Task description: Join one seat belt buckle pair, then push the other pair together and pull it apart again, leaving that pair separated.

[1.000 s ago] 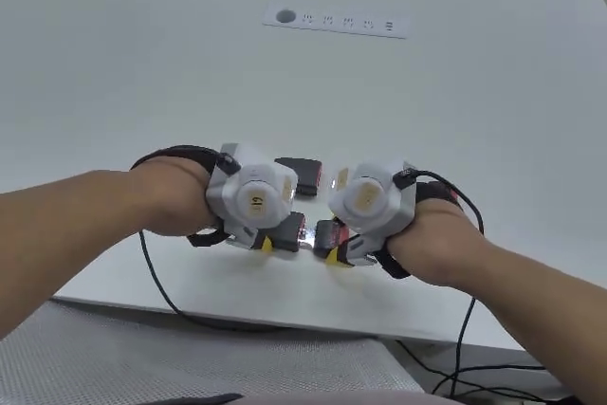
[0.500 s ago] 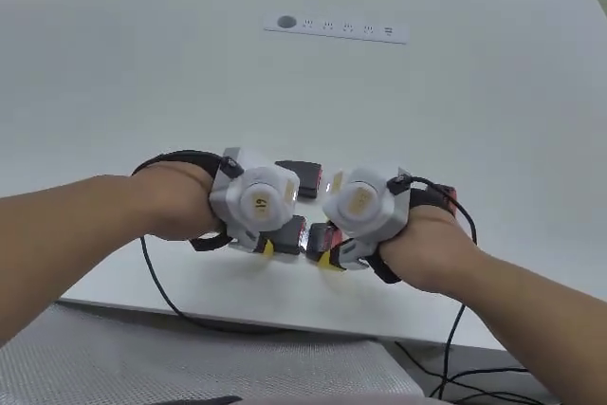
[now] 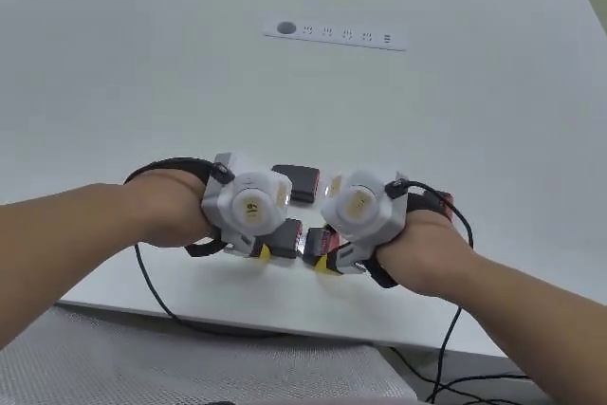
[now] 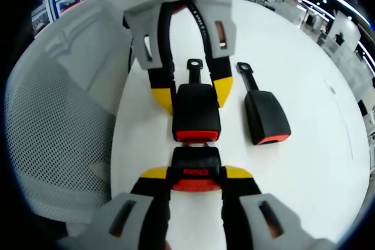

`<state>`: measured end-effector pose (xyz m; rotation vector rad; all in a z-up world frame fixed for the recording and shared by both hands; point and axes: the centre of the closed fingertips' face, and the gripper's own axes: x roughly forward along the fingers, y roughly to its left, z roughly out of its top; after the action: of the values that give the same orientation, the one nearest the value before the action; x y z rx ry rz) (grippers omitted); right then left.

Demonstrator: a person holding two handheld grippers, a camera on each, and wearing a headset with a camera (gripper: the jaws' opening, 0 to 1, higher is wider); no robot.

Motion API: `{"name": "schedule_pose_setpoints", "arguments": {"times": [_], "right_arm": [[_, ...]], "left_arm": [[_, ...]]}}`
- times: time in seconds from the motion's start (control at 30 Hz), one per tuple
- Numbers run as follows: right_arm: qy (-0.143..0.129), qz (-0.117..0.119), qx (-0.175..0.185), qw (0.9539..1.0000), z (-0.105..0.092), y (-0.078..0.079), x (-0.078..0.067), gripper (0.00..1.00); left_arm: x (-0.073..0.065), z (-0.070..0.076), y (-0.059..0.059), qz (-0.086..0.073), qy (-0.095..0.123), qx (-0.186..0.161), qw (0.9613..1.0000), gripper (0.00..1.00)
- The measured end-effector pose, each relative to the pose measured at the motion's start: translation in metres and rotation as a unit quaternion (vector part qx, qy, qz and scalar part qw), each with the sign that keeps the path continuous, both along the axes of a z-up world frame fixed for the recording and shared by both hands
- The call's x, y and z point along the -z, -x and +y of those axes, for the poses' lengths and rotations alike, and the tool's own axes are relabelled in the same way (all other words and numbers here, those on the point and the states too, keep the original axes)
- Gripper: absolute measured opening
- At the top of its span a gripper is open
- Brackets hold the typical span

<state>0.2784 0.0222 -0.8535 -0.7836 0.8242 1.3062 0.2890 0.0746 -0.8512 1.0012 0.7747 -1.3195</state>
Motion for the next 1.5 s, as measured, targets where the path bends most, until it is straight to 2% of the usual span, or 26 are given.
{"name": "schedule_pose_setpoints", "arguments": {"times": [0.7,0.77,0.8,0.9,1.07,1.27,1.37,1.5], "right_arm": [[-0.001,-0.002,-0.001,1.0,-0.0001,0.0003,0.0006,0.33],[0.0,-0.005,-0.009,0.9999,-0.0012,0.0007,0.0002,0.32],[0.004,-0.017,-0.026,0.9995,-0.0027,-0.0007,-0.0001,0.32],[-0.008,-0.003,-0.008,0.9999,-0.0054,-0.0067,0.0004,0.32],[0.008,-0.004,-0.016,0.9998,-0.0035,-0.0047,0.0009,0.32],[0.002,-0.003,-0.014,0.9999,-0.0031,-0.0043,0.0003,0.33],[0.0,-0.005,-0.015,0.9999,-0.0032,-0.0042,0.0005,0.33],[-0.005,-0.007,-0.013,0.9999,-0.0035,-0.0044,0.0004,0.34]], "left_arm": [[-0.001,0.0003,-0.001,-0.001,0.006,-0.003,1.0,0.33],[-0.0014,0.0017,-0.0009,-0.002,0.011,-0.003,0.9999,0.33],[-0.0023,0.0014,-0.002,-0.008,0.023,0.002,0.9997,0.32],[-0.0033,0.0042,-0.0043,-0.016,0.036,-0.011,0.9992,0.32],[-0.0025,0.0028,-0.005,-0.009,0.033,-0.018,0.9993,0.32],[-0.002,0.0028,-0.0053,0.003,0.031,-0.028,0.9991,0.32],[-0.0017,0.0027,-0.0049,0.002,0.024,-0.02,0.9995,0.32],[-0.0018,0.003,-0.0047,0.002,0.026,-0.024,0.9994,0.33]]}}
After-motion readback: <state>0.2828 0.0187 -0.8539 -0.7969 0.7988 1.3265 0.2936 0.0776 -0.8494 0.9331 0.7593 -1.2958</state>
